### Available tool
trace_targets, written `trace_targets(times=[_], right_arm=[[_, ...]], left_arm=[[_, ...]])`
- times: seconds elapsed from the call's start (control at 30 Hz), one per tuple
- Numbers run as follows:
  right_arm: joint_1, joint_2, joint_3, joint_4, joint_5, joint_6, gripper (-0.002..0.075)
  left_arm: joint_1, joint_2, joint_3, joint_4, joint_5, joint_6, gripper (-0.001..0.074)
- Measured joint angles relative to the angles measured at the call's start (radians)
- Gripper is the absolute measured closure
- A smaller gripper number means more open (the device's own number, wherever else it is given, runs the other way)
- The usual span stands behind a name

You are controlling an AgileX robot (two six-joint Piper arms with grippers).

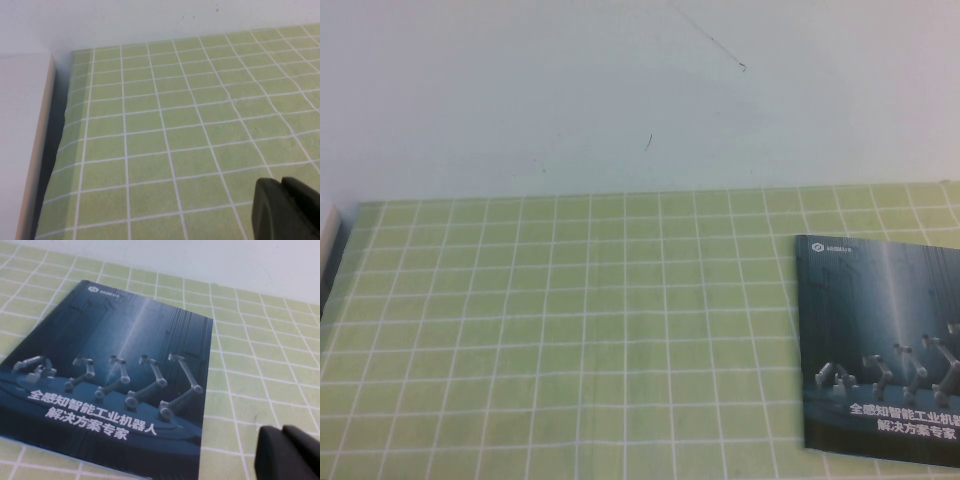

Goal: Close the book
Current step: 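Close the open booklet and leave it lying on the table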

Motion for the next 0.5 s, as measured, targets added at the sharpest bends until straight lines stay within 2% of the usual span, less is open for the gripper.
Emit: trace_targets(times=[0.23, 0.5], right_arm=[[-0.002, 0.0, 0.0, 0.006, -0.002, 0.0, 0.0729], [-0.06, 0.0, 0.0, 0.009, -0.002, 0.0, 0.0729]], left_arm=[[0.0, 0.0, -0.002, 0.0, 0.0, 0.0, 0.0738], [0.001, 0.0, -0.002, -0.001, 0.001, 0.0, 0.0738]])
